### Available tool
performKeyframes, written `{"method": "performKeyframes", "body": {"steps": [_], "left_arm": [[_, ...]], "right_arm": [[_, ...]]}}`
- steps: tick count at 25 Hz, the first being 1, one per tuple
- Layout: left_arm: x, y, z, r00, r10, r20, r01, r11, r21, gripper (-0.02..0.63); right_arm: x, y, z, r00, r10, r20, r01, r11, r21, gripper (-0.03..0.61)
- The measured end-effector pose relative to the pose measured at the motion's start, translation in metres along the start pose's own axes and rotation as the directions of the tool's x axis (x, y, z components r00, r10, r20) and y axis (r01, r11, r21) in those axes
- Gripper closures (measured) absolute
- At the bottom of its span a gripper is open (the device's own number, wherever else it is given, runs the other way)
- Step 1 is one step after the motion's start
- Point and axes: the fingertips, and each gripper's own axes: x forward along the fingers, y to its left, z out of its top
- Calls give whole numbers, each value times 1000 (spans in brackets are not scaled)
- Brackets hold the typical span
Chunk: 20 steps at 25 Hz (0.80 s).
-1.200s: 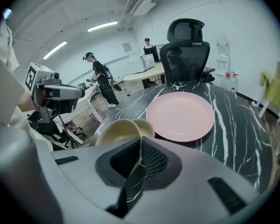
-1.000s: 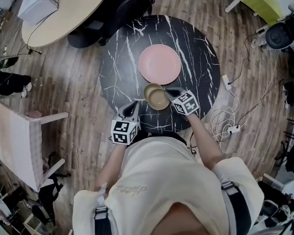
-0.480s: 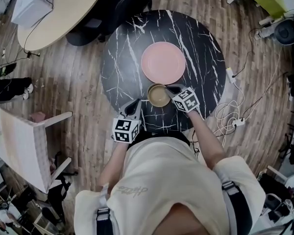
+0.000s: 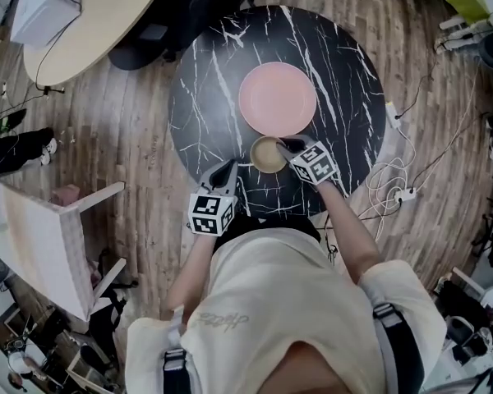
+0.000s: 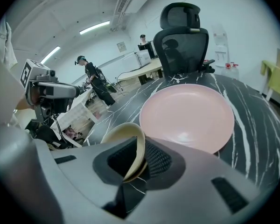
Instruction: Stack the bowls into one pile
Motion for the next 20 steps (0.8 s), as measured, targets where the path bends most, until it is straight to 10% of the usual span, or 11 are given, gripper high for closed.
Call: {"method": "performKeyframes", "body": {"steps": [20], "left_arm": [[3,-42,16,997,-58,47,54,995,83,594]], "right_arm": [[-86,-10,-7,982,-121,146,119,993,28,512]]}}
